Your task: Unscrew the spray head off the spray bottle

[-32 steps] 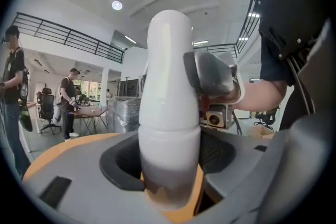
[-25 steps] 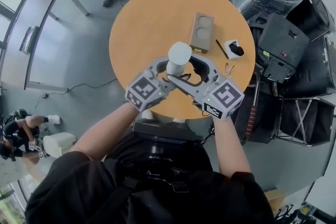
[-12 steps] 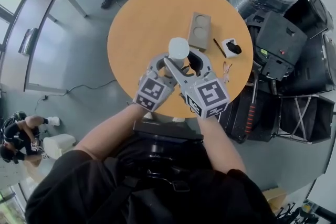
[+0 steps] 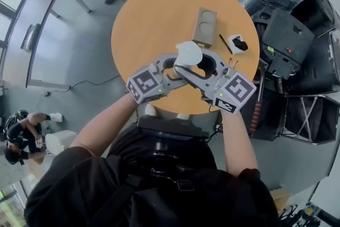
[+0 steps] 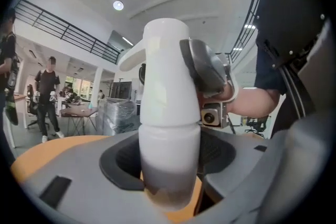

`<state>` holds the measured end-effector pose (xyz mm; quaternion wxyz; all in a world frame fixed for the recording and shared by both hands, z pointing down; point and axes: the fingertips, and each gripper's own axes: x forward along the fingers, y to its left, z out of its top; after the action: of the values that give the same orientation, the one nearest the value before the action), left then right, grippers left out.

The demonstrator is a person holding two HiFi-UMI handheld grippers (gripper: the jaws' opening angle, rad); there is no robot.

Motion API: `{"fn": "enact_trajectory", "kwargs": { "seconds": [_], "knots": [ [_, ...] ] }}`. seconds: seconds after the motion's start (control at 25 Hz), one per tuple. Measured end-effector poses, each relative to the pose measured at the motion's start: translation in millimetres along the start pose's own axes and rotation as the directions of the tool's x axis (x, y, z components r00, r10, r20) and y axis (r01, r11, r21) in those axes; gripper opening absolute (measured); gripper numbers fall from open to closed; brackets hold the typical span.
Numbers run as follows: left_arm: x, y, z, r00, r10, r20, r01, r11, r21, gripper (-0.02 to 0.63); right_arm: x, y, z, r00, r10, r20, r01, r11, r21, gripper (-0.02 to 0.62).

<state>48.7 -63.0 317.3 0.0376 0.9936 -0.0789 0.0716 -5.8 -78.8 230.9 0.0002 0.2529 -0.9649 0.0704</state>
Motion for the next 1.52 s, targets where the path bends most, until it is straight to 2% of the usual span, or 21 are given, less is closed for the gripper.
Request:
{"fn": "enact_trajectory", "kwargs": {
  "seconds": [0.08,0.2,0.28,0.4,0.52,0.64,0.72,0.8,0.88,0.96,1.08,1.2,1.36,1.52],
  "knots": [
    [0.1,-9.2,-3.3,0.997,-0.083,-0.007,0.083,0.997,-0.006,0.302,-3.2,5.1,-4.1,0.998,0.068,-0.004,-0.068,0.998,0.004,0.236],
    [-2.3,-25.2,-10.0,0.98,-0.198,-0.027,0.198,0.98,-0.021,0.302,-8.8,13.9,-9.8,0.986,0.169,0.009,-0.169,0.985,0.044,0.238],
    [-3.7,-31.0,-10.5,0.974,-0.224,-0.032,0.223,0.974,-0.028,0.302,-11.3,16.6,-9.6,0.98,0.194,0.034,-0.196,0.978,0.067,0.238],
    [-4.5,-19.5,-13.8,0.99,-0.137,-0.023,0.136,0.99,-0.032,0.302,-7.6,9.9,-10.2,0.992,0.109,0.059,-0.113,0.992,0.06,0.239],
    [-6.2,4.0,-20.7,1.0,0.017,-0.023,-0.019,0.998,-0.068,0.302,-4.1,-4.1,-13.1,0.997,-0.029,0.068,0.024,0.997,0.07,0.316],
    [-7.1,19.5,-27.4,0.986,0.155,-0.055,-0.158,0.986,-0.053,0.302,-3.0,-11.2,-15.9,0.987,-0.145,0.075,0.142,0.989,0.053,0.316],
    [-8.2,27.9,-30.9,0.964,0.249,-0.089,-0.25,0.968,0.001,0.304,2.7,-14.0,-18.3,0.974,-0.218,0.063,0.217,0.976,0.027,0.316],
    [-6.9,32.0,-32.8,0.944,0.311,-0.111,-0.309,0.95,0.036,0.304,7.5,-18.8,-21.9,0.954,-0.296,0.043,0.296,0.955,0.003,0.313],
    [-2.4,28.7,-32.7,0.945,0.307,-0.109,-0.306,0.952,0.027,0.302,8.1,-22.1,-23.7,0.939,-0.342,0.04,0.343,0.939,-0.016,0.219],
    [-0.5,22.6,-28.4,0.962,0.259,-0.082,-0.26,0.966,0.001,0.302,8.5,-17.0,-19.9,0.952,-0.301,0.059,0.303,0.953,-0.031,0.215],
    [-3.2,9.0,-19.5,0.988,0.152,-0.033,-0.152,0.988,0.006,0.302,4.9,-1.3,-10.2,0.985,-0.152,0.084,0.157,0.986,-0.058,0.209],
    [-4.0,-4.2,-13.6,0.998,0.067,0.01,-0.067,0.997,0.025,0.302,-2.6,9.2,-3.3,0.993,-0.043,0.106,0.048,0.998,-0.047,0.207],
    [-8.5,-9.8,-12.5,0.998,0.041,0.046,-0.043,0.998,0.042,0.302,-3.4,18.8,5.1,0.993,0.006,0.121,0.003,0.998,-0.069,0.204],
    [-6.5,-9.7,-21.4,0.999,0.05,0.021,-0.051,0.998,0.047,0.302,-7.6,20.7,13.6,0.99,0.014,0.137,-0.002,0.996,-0.086,0.204]
  ]
}}
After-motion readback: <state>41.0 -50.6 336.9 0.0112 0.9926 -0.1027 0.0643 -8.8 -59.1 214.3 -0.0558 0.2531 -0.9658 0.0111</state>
